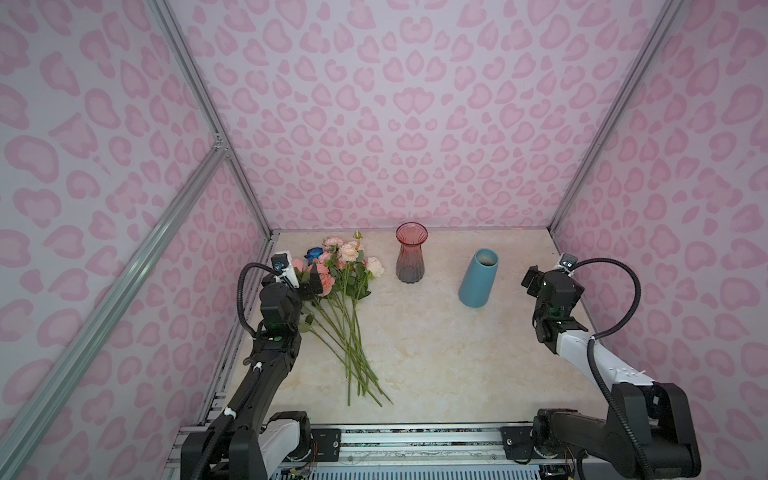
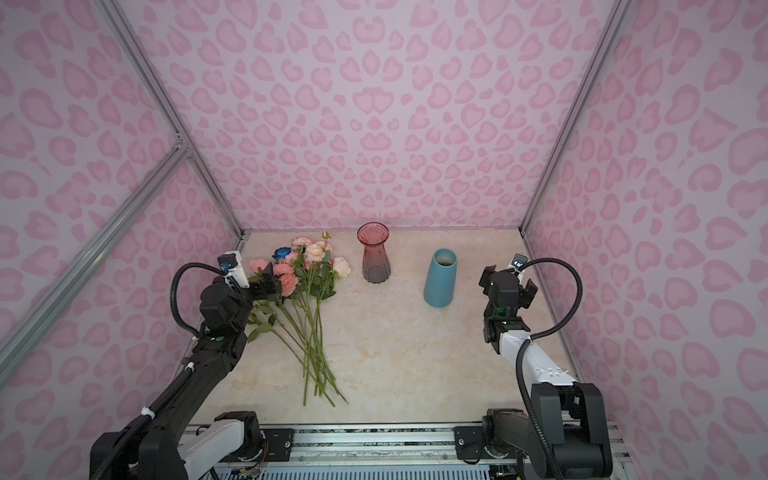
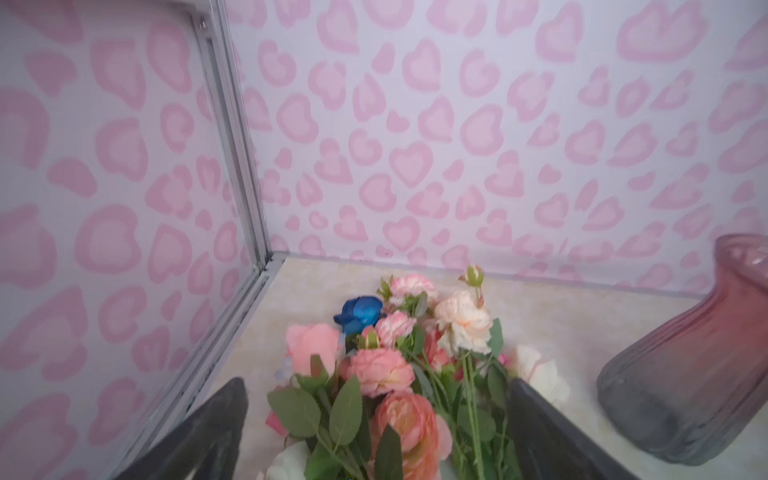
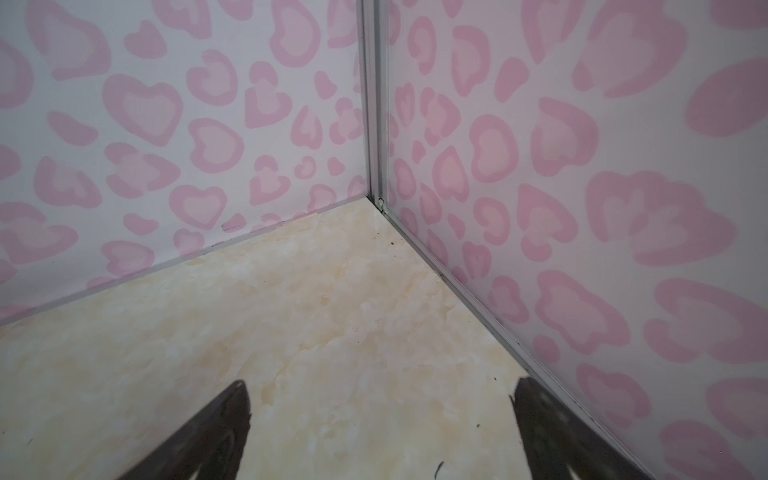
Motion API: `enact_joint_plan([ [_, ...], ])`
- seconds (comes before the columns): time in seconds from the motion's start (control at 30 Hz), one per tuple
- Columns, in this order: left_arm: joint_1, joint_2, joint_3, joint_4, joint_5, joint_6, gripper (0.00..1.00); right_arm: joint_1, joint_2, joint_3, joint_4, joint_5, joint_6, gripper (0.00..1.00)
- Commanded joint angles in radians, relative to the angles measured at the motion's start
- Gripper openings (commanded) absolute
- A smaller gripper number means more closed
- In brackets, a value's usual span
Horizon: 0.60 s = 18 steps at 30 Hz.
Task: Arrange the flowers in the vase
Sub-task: 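Raise both arms and move the right gripper over the teal cup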
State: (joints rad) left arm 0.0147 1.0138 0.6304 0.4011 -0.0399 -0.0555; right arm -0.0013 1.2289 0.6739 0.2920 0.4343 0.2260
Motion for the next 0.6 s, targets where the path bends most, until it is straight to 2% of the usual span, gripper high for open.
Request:
enact_joint_plan([
  [0.0,0.001,-0.057,0.137,-0.266,0.049,-0.085,0.98,0.001,-0.017,0.176,-0.456,0.089,0.137,1.00],
  [0.1,0.001,-0.086,0.255,-0.401,0.058,-0.208,0.98,-0.008,-0.009,0.310,-0.621,0.025,0.165,1.00],
  [0.17,0.001,-0.105,0.308,-0.483,0.038,-0.342,0.98,-0.013,-0.008,0.370,-0.702,0.010,0.244,1.00],
  [0.2,0.001,-0.117,0.317,-0.509,0.020,-0.398,0.98,-0.021,-0.013,0.391,-0.735,-0.028,0.272,1.00],
  [0.23,0.001,-0.136,0.311,-0.519,0.001,-0.448,0.98,-0.038,-0.023,0.401,-0.732,-0.132,0.259,1.00],
  [0.27,0.003,-0.160,0.292,-0.509,-0.021,-0.491,0.98,-0.045,-0.037,0.398,-0.710,-0.215,0.247,0.93],
  [0.33,0.003,-0.206,0.250,-0.506,-0.078,-0.599,0.98,-0.046,-0.060,0.404,-0.699,-0.296,0.243,0.77],
  [0.43,0.002,-0.229,0.244,-0.497,-0.061,-0.584,1.00,-0.046,-0.060,0.461,-0.756,-0.328,0.229,0.65],
  [0.5,0.002,-0.206,0.275,-0.530,-0.026,-0.573,0.96,-0.043,-0.053,0.497,-0.783,-0.365,0.211,0.62],
  [0.57,0.002,-0.156,0.310,-0.547,0.049,-0.560,0.87,-0.036,-0.051,0.517,-0.802,-0.406,0.212,0.61],
])
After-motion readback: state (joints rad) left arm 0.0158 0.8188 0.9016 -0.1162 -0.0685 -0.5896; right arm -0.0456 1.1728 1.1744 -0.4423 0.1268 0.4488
